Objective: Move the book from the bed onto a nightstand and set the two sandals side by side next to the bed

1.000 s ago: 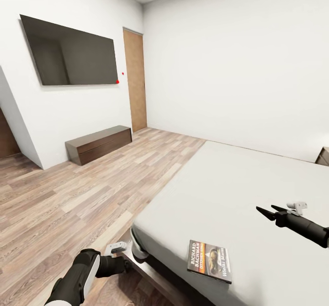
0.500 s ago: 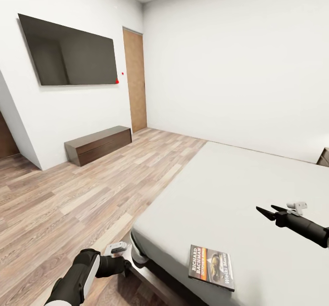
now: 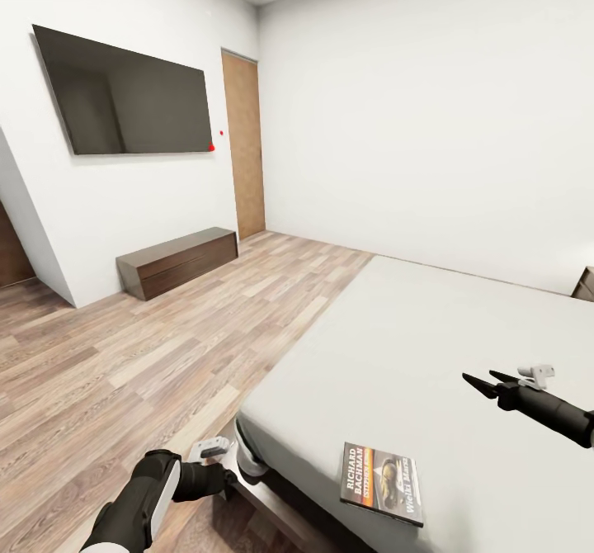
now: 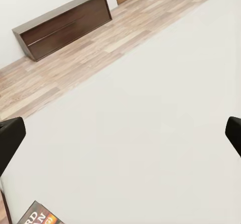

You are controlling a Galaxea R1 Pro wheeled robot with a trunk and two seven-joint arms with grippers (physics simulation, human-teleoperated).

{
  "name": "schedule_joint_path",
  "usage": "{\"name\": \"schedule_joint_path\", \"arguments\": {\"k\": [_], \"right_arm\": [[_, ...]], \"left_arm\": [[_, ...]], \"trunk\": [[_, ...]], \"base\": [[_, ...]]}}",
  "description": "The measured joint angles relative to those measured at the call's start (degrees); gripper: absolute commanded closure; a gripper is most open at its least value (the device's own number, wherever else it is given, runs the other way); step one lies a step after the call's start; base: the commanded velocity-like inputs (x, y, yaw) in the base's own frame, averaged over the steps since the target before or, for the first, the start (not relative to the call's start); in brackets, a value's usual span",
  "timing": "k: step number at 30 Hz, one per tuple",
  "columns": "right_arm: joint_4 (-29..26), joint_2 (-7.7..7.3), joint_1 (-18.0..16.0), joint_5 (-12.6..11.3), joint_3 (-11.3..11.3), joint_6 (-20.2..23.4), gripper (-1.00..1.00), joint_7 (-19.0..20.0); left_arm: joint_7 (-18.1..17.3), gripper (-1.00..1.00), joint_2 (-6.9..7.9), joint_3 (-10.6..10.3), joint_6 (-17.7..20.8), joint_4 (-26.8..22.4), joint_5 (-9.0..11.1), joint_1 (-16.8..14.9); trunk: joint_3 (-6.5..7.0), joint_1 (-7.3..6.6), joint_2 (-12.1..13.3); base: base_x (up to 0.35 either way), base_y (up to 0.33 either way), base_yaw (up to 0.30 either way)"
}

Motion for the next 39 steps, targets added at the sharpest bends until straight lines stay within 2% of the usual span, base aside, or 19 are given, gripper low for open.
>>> {"name": "schedule_joint_path", "arguments": {"k": [6, 10, 13, 14, 16, 17, 18, 20, 23, 29, 33, 39], "right_arm": [[0.1, 0.05, 0.1, -0.2, 0.0, 0.1, -1.0, 0.1], [5.0, -0.29, 0.2, -0.4, -0.2, 0.4, -1.0, 1.4], [11.7, -0.47, 0.4, -0.6, -0.3, 0.5, -1.0, 7.5], [16.2, -0.6, 0.6, -0.7, -0.3, 0.6, -1.0, 14.3], [20.4, -0.75, 0.8, -0.9, -0.4, 0.7, -1.0, 21.3], [23.7, -0.86, 0.9, -1.0, -0.4, 0.7, -1.0, 27.4], [25.1, -0.9, 0.9, -1.0, -0.4, 0.8, -1.0, 30.2], [28.5, -0.99, 1.0, -1.1, -0.4, 0.8, -1.0, 38.3], [30.0, -1.03, 1.0, -1.1, -0.4, 0.9, -1.0, 42.0], [32.5, -1.24, 1.1, -1.0, -0.3, 0.9, -1.0, 42.0], [37.1, -1.3, 1.2, -0.6, -0.2, 0.9, -1.0, 42.0], [40.1, -1.11, 1.2, -0.3, 0.0, 0.9, -1.0, 42.0]], "left_arm": [[0.0, -1.0, -0.04, 0.0, 0.0, 0.0, 0.0, 0.0], [0.0, -1.0, 0.01, 0.0, -0.1, 0.0, 0.0, 0.0], [0.0, -1.0, 0.03, 0.0, -0.1, 0.0, 0.0, 0.1], [0.0, -1.0, 0.04, 0.0, -0.1, 0.0, 0.0, 0.1], [0.0, -1.0, 0.04, 0.0, -0.1, 0.0, 0.0, 0.1], [0.0, -1.0, 0.04, 0.0, -0.1, 0.0, 0.0, 0.1], [0.0, -1.0, 0.04, 0.0, -0.1, 0.0, 0.0, 0.1], [0.0, -1.0, 0.04, 0.0, -0.1, 0.0, 0.0, 0.1], [0.0, -1.0, 0.04, 0.0, -0.1, 0.0, 0.0, 0.1], [0.0, -1.0, 0.04, 0.0, -0.1, 0.0, 0.0, 0.1], [0.0, -1.0, 0.04, 0.0, -0.1, 0.0, 0.0, 0.1], [0.0, -1.0, 0.04, 0.0, -0.1, 0.0, 0.0, 0.1]], "trunk": [[0.0, 0.0, 0.0], [0.0, 0.0, 0.0], [0.0, 0.0, 0.0], [-0.01, 0.0, 0.0], [0.0, 0.0, 0.0], [-0.01, 0.0, 0.0], [0.0, 0.0, 0.0], [0.0, 0.0, 0.0], [0.0, 0.0, 0.0], [0.0, 0.0, 0.0], [0.0, 0.0, 0.0], [0.0, 0.0, 0.0]], "base": [[0.0, 0.0, 0.0], [0.0, 0.0, 0.0], [0.0, 0.0, 0.0], [0.0, 0.0, 0.0], [0.0, 0.0, 0.0], [0.0, 0.0, 0.0], [0.0, 0.0, 0.0], [0.0, 0.0, 0.0], [0.0, 0.0, 0.0], [0.0, 0.0, 0.0], [0.0, 0.0, 0.0], [0.0, 0.0, 0.0]]}}
